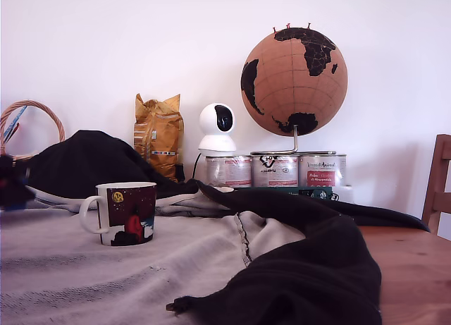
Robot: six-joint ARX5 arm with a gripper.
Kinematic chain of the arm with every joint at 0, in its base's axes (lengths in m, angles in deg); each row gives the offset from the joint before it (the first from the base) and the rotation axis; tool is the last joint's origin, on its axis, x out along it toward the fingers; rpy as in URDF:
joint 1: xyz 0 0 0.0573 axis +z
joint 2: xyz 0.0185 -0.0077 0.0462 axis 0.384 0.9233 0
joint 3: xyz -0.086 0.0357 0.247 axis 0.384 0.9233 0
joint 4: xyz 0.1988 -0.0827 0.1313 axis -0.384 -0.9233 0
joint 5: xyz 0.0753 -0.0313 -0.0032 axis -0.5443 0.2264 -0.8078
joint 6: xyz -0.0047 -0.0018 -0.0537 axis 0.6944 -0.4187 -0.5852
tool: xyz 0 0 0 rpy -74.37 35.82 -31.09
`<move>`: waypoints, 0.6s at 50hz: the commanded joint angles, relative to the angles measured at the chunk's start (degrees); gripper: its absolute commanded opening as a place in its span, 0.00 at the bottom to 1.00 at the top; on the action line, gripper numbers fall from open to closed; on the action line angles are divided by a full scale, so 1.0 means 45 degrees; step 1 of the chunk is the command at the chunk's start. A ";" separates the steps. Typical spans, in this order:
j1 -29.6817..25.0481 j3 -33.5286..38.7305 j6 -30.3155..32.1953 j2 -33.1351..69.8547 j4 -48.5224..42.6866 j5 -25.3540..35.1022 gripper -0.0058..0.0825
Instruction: Pick the blue coffee capsule and place it inside the red coffee cup
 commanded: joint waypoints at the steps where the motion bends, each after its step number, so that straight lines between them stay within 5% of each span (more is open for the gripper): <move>1: -0.0223 -0.0398 -0.0432 0.0034 0.0355 0.0364 0.15; 16: -0.1870 -0.1812 -0.1069 0.0034 0.0092 0.0753 0.15; 30: -0.3177 -0.2968 -0.0296 0.0034 -0.2016 0.0602 0.15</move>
